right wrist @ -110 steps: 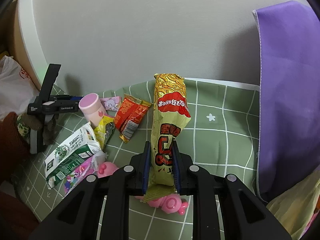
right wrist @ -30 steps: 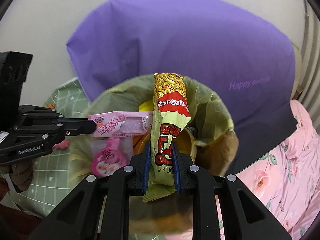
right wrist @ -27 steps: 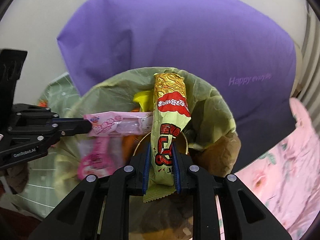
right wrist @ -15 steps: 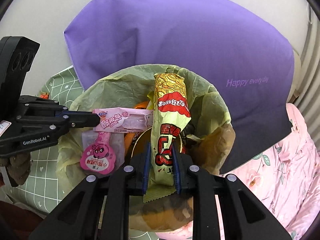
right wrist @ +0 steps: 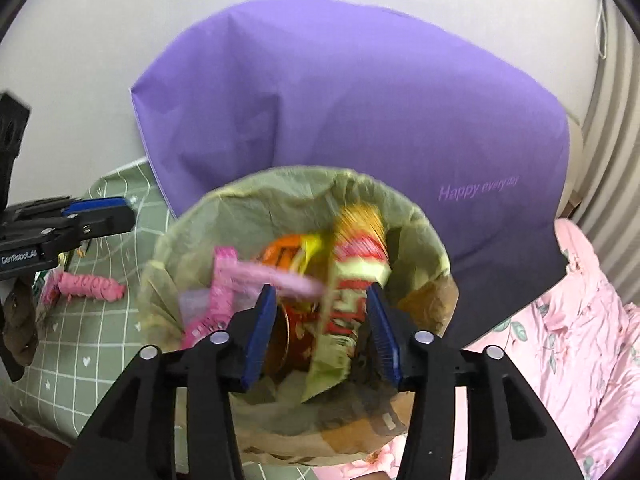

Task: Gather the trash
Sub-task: 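Move both tools back to the table of trash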

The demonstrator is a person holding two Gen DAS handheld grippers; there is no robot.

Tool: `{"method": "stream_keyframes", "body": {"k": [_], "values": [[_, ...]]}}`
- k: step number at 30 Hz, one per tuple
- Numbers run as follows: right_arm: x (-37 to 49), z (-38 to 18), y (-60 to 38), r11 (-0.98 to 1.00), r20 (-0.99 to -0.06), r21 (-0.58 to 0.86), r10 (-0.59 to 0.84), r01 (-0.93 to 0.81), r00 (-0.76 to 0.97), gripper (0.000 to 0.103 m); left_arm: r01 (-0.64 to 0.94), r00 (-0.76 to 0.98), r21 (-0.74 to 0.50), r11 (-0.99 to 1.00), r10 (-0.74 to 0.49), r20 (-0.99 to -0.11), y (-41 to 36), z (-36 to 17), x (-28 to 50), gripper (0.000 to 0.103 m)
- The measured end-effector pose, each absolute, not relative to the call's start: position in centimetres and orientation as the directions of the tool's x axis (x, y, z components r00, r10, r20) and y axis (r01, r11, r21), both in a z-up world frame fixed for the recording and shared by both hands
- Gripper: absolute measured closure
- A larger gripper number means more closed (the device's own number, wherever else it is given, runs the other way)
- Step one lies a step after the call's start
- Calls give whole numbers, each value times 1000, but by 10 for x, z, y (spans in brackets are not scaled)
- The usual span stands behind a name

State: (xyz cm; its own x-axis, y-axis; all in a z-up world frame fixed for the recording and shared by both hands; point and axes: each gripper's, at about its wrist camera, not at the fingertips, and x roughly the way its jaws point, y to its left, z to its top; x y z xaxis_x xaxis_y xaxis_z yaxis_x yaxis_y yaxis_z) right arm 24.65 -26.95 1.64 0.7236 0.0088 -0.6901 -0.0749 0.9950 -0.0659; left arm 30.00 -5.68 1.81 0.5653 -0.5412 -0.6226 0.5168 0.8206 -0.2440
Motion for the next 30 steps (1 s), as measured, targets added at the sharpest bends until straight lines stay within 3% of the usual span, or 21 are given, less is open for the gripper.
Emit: {"method": "stream_keyframes", "body": {"k": [8,13,21,30], "values": [[245,38,-236,991,-622,-94,18,-98,783,49,319,689,-241,917,-399,-605,47,12,283,60],[252,49,-196,978,-573,-63,129,-200,809,41,150,749,-231,961,-263,-608,123,-1,265,58],[280,25,-109,919,-629,29,322,-393,708,41,-123,753,-229,966,-60,-655,230,-33,223,58],[308,-22,0,819,-699,62,444,-571,560,41,-239,733,-230,943,20,-680,280,-51,186,57]]}}
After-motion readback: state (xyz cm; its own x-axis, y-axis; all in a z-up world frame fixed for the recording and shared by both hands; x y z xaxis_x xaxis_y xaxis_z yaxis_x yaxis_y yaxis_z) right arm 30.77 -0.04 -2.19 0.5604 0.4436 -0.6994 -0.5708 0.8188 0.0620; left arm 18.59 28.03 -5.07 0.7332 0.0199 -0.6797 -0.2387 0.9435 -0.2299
